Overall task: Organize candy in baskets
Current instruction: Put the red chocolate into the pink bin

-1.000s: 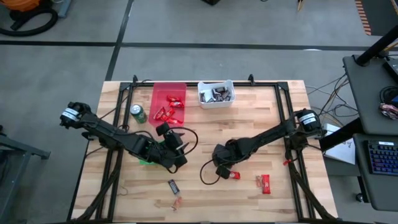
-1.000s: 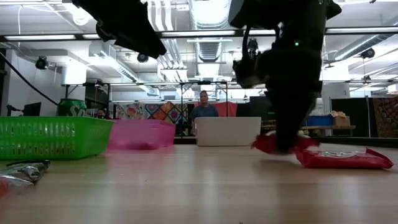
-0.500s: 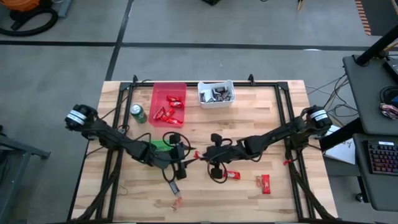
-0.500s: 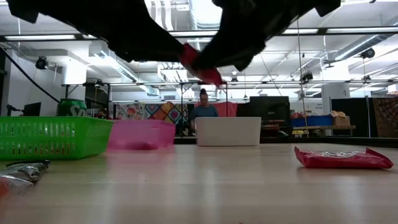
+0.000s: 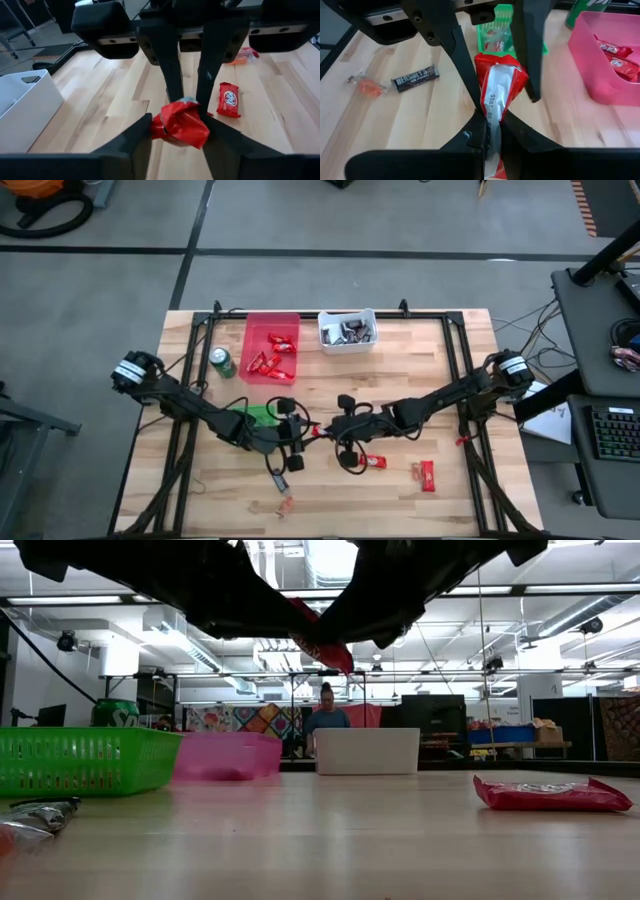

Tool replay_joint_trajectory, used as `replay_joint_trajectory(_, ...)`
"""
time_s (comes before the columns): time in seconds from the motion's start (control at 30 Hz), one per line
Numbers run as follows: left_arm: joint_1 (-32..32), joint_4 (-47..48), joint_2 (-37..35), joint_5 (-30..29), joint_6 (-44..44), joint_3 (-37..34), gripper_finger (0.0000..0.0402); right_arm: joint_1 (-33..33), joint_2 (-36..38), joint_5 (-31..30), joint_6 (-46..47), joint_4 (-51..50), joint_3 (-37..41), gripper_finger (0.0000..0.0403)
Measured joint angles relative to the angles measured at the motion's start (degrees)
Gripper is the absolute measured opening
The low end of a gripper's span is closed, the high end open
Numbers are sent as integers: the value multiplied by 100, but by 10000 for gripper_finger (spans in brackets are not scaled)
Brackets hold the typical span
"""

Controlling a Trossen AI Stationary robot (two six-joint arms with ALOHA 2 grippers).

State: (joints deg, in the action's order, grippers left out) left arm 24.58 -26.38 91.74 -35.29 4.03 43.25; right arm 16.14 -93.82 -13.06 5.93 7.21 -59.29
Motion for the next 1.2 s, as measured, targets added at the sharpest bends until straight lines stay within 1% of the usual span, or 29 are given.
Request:
replay_joint_trajectory(0.2, -4, 4, -9, 34, -18, 2, 58, -7, 0, -29, 49, -55, 0, 32)
replay_joint_trajectory(0.27, -5, 16, -38, 63, -20, 2, 34, -32, 0, -22, 141, -56, 0, 42)
replay_joint_trajectory(0.33, -9, 11, -54, 74, -29, 2, 19, -67, 2, -8, 299, -62, 0, 58)
replay_joint_trajectory(0.4, -11, 7, -60, 70, -33, 2, 13, -103, 13, 9, 373, -160, -18, 80)
replay_joint_trajectory(0.53, -55, 131, -131, 46, -16, 13, 16, -173, 90, -82, 416, -579, -116, 129)
replay_joint_trajectory(0.6, -92, 342, -245, -113, -14, 15, 18, -213, 210, -216, 512, -872, -176, 151)
replay_joint_trajectory(0.7, -181, 1036, -565, -427, 64, 29, 18, -279, 411, -507, 710, -1358, -273, 177)
replay_joint_trajectory(0.77, -285, 1847, -847, -746, 216, 135, 18, -315, 533, -740, 837, -1712, -317, 191)
replay_joint_trajectory(0.8, -359, 2421, -990, -971, 343, 217, 18, -326, 600, -838, 905, -1816, -326, 196)
replay_joint_trajectory(0.87, -581, 3564, -1219, -1426, 662, 461, 18, -348, 724, -967, 1007, -1998, -326, 204)
replay_joint_trajectory(0.93, -946, 4811, -1392, -1747, 1072, 693, 18, -367, 784, -973, 1062, -2040, -326, 208)
replay_joint_trajectory(1.0, -1506, 5674, -1451, -1763, 1432, 931, 18, -382, 815, -973, 1062, -2036, -320, 210)
replay_joint_trajectory(1.07, -2172, 6344, -1469, -1533, 1736, 1088, 18, -382, 815, -990, 1062, -1975, -319, 210)
replay_joint_trajectory(1.1, -2552, 6491, -1437, -1317, 1844, 1156, 18, -382, 813, -1028, 1058, -1971, -320, 210)
replay_joint_trajectory(1.2, -3565, 6561, -1298, -343, 1947, 1298, 18, -382, 803, -1099, 1058, -1979, -317, 210)
